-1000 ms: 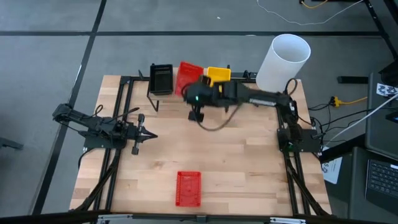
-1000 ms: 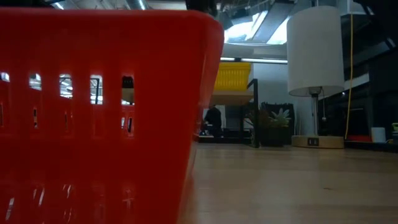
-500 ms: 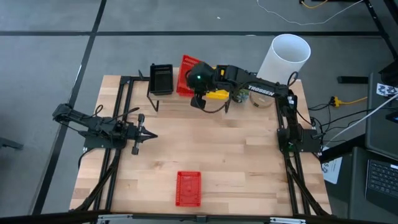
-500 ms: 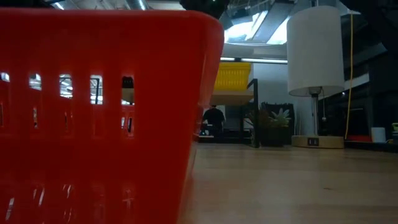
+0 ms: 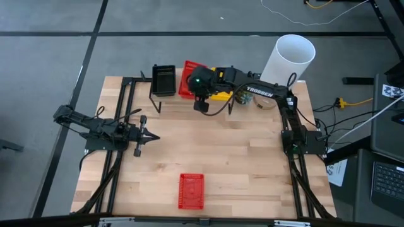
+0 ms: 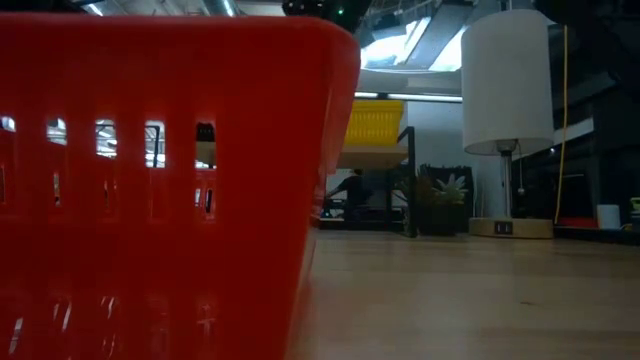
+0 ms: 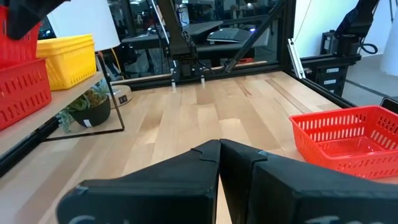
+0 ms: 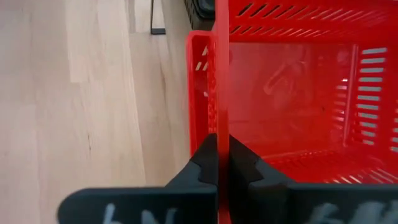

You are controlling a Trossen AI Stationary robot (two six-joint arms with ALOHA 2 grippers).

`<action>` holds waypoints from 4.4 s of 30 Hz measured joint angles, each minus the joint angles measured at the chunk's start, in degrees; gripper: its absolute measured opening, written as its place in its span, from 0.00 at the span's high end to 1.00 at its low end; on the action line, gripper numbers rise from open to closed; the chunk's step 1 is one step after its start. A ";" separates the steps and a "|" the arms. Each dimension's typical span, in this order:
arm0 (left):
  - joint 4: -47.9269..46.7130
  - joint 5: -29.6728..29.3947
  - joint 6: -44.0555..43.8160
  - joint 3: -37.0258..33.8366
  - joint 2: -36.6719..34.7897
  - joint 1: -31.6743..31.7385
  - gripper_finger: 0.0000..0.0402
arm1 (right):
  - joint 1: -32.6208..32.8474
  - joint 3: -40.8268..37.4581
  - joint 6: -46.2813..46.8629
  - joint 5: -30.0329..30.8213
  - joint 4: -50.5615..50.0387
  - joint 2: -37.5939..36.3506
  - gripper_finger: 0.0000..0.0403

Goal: Stack baskets on shelf by color
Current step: Stack the right red bin on the other red bin on the shelf, then stack the red bin on the other red bin on the shelf

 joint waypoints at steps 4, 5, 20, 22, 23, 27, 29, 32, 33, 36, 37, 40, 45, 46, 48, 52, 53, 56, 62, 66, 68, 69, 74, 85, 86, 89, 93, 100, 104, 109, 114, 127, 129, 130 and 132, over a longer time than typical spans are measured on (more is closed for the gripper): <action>0.00 -0.15 0.19 0.00 0.00 0.00 0.99 | -0.27 0.13 0.21 0.00 -2.32 -0.10 1.00; 0.00 -0.15 0.19 0.00 0.00 0.00 0.99 | -0.40 0.12 0.18 0.02 -2.71 -0.08 1.00; 0.00 -0.12 0.13 0.00 0.00 0.00 0.99 | -0.55 0.12 -0.94 0.02 -2.97 -0.08 0.94; 0.00 -0.11 0.13 0.00 0.00 0.00 0.99 | -0.55 0.12 -1.11 0.00 -2.95 -0.08 0.92; 0.00 -0.11 0.12 0.00 0.00 0.00 0.99 | -0.55 0.12 -1.11 0.00 -2.95 -0.10 0.90; 0.00 -0.11 0.10 0.00 0.00 0.00 0.99 | -0.55 0.12 -1.38 0.01 -2.97 -0.08 0.84; 0.00 -0.11 0.10 0.00 0.00 0.00 0.99 | -0.55 0.12 -1.38 0.00 -2.97 -0.08 0.81; 0.00 -0.11 0.08 0.00 0.00 0.00 0.99 | -0.55 0.12 -1.30 0.02 -2.88 -0.08 0.76; 0.00 -0.11 0.08 0.00 0.00 0.00 0.99 | -0.37 0.17 -1.11 0.02 -2.82 -0.08 0.75; 0.00 -0.11 0.06 0.00 0.00 0.00 0.99 | 0.55 2.36 0.24 0.09 -3.99 0.05 0.73; 0.00 -0.11 0.08 0.00 0.00 0.00 0.99 | 1.13 3.56 0.24 0.20 -4.16 0.05 0.72; 0.00 -0.10 0.06 0.00 0.00 0.00 0.99 | 3.27 6.77 2.56 -0.89 -4.85 -0.33 0.73; 0.01 -0.17 0.15 0.00 0.00 0.00 0.99 | 8.97 4.16 13.02 -20.56 -3.70 -2.42 0.73; 0.02 -0.20 0.15 0.00 -0.02 0.00 0.99 | 11.15 2.89 14.10 -23.44 -3.19 -2.34 0.73; 0.02 -0.46 0.17 0.00 0.00 0.00 0.99 | 16.07 -0.97 16.18 -24.59 1.37 -1.96 0.73; 0.04 -0.89 0.17 0.00 0.00 0.00 0.99 | 25.89 -12.09 20.27 -19.72 17.43 -1.72 0.73; 0.04 -0.96 0.15 0.00 0.00 0.00 0.99 | 28.03 -15.30 21.31 -18.38 23.41 -1.74 0.73; 0.04 -1.02 -0.09 0.00 0.00 0.00 0.99 | 33.83 -24.17 23.67 -15.20 37.79 -1.57 0.73; 0.07 -1.05 -0.35 0.00 -0.02 0.00 0.99 | 40.12 -35.70 33.54 -14.61 51.39 -0.05 0.73; 0.07 -1.05 -2.71 0.00 0.00 0.00 0.99 | 40.46 -38.25 37.61 -10.90 51.20 1.68 0.73; 0.07 -1.05 -4.04 0.00 0.00 0.00 0.99 | 39.61 -38.50 37.68 -10.03 50.51 2.70 0.73; 0.07 -1.07 -4.72 0.00 0.00 0.00 0.99 | 39.13 -38.50 37.68 -9.65 49.60 3.19 0.73; 0.09 -1.07 -6.32 0.00 0.00 0.00 0.99 | 35.95 -38.24 38.83 -8.61 38.73 3.26 0.73; 0.11 -1.11 -6.30 0.00 -0.02 -0.02 0.99 | 27.79 -38.24 23.78 1.62 27.93 0.07 0.73; 0.11 -1.11 -6.30 0.00 -0.02 -0.02 0.99 | 26.87 -38.24 22.23 2.38 27.05 -0.03 0.73; 0.11 -1.11 -6.28 0.00 -0.02 -0.02 0.99 | 24.24 -38.24 21.06 5.52 23.67 -0.10 0.73; 0.11 -1.11 -6.28 0.00 0.00 -0.02 0.99 | 22.41 -38.28 19.04 5.84 22.45 -1.68 0.73; 0.11 -1.14 -5.84 -0.02 0.00 0.00 0.99 | 24.30 -38.17 22.27 -0.90 23.43 -8.33 0.73; 0.11 -1.14 -5.86 -0.02 -0.02 -0.01 0.99 | 28.60 -38.36 25.64 -2.85 26.09 -7.16 0.73; 0.11 -1.15 -5.86 -0.01 0.00 0.00 0.99 | 33.76 -38.64 26.87 3.58 28.03 -5.33 0.73; 0.11 -1.15 -5.84 -0.01 0.00 -0.01 0.99 | 35.85 -38.61 27.60 7.78 27.51 -5.32 0.73; 0.04 0.41 -3.01 0.00 0.36 -0.11 0.99 | 36.38 -42.27 34.74 6.58 28.30 -4.86 0.73; 0.00 0.66 -2.93 0.00 0.63 -0.11 0.99 | 36.60 -42.29 34.75 6.59 28.79 -4.86 0.73; -0.02 0.66 -2.88 0.00 0.63 -0.11 0.99 | 36.72 -42.33 34.77 6.58 28.90 -4.86 0.73; -0.02 0.70 -2.82 0.00 0.69 -0.11 0.99 | 36.99 -42.35 34.75 6.56 28.94 -4.86 0.73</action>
